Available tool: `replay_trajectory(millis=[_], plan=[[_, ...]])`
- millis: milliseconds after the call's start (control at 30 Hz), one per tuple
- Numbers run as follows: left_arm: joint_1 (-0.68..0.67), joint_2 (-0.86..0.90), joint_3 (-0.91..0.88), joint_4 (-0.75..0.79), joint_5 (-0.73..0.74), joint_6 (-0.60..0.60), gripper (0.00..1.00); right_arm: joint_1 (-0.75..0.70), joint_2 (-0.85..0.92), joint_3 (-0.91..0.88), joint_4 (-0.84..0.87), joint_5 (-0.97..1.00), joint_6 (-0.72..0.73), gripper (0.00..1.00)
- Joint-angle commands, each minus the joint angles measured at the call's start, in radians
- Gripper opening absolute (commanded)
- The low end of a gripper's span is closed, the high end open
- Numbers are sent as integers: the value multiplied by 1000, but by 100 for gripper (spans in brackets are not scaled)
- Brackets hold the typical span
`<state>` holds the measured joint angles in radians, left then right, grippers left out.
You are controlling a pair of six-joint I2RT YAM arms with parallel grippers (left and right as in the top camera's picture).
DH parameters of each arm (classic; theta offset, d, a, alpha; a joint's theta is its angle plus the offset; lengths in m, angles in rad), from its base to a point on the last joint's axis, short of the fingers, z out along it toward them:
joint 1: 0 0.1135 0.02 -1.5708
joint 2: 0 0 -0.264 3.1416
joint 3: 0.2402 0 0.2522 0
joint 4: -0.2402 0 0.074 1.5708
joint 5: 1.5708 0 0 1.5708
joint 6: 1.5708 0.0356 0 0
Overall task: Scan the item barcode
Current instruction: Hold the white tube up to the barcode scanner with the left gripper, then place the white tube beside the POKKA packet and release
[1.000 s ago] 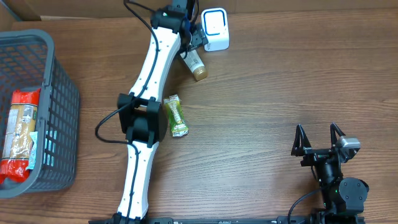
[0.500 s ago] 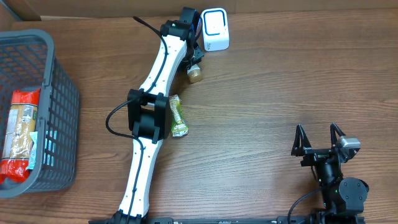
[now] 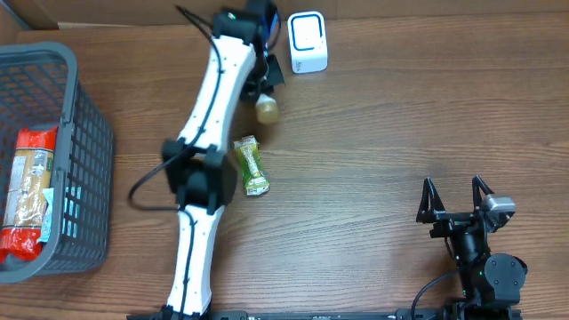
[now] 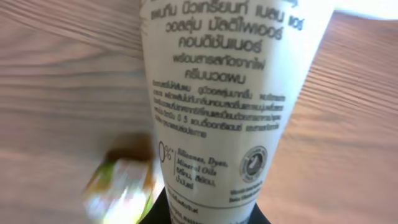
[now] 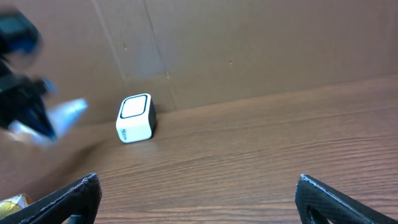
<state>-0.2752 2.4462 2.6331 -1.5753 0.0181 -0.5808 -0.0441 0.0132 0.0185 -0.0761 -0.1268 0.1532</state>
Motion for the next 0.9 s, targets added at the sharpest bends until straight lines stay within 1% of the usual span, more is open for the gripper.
replay_trajectory(millis=[0,33,67,100,167,233,300,333,467,600,667,700,733,767,800,867], plan=[[-36,-193,47,-95,-42,58,4,5,-7,-11,4,-5,-5,100],[-51,-203,42,-115,-45,82,4,5,-7,-11,4,-5,-5,100],[-69,-206,27,-114,-11,94,4,5,-7,-11,4,-5,-5,100],[-85,-205,12,-114,13,85,4,5,-7,-11,4,-5,-5,100],[-137,-196,-51,-114,10,53,4,5,-7,-11,4,-5,-5,100],[-180,-196,-125,-109,-40,8,5,5,-7,-11,4,-5,-5,100],[-241,-196,-260,-75,-151,-62,4,5,-7,-11,4,-5,-5,100],[-263,-196,-350,-28,-183,-106,4,5,-7,-11,4,-5,-5,100],[-263,-196,-552,128,-164,-123,5,5,-7,-11,4,-5,-5,100],[-240,-196,-703,257,-113,-122,5,5,-7,-11,4,-5,-5,100],[-227,-196,-752,289,-87,-117,8,5,-7,-11,4,-5,-5,100],[-220,-196,-768,293,-74,-101,22,5,-7,-11,4,-5,-5,100],[-216,-196,-773,291,-69,-83,43,5,-7,-11,4,-5,-5,100],[-211,-196,-772,290,-59,-53,57,5,-7,-11,4,-5,-5,100],[-207,-197,-770,291,-38,-31,66,5,-7,-11,4,-5,-5,100],[-201,-202,-752,289,12,9,69,5,-7,-11,4,-5,-5,100]])
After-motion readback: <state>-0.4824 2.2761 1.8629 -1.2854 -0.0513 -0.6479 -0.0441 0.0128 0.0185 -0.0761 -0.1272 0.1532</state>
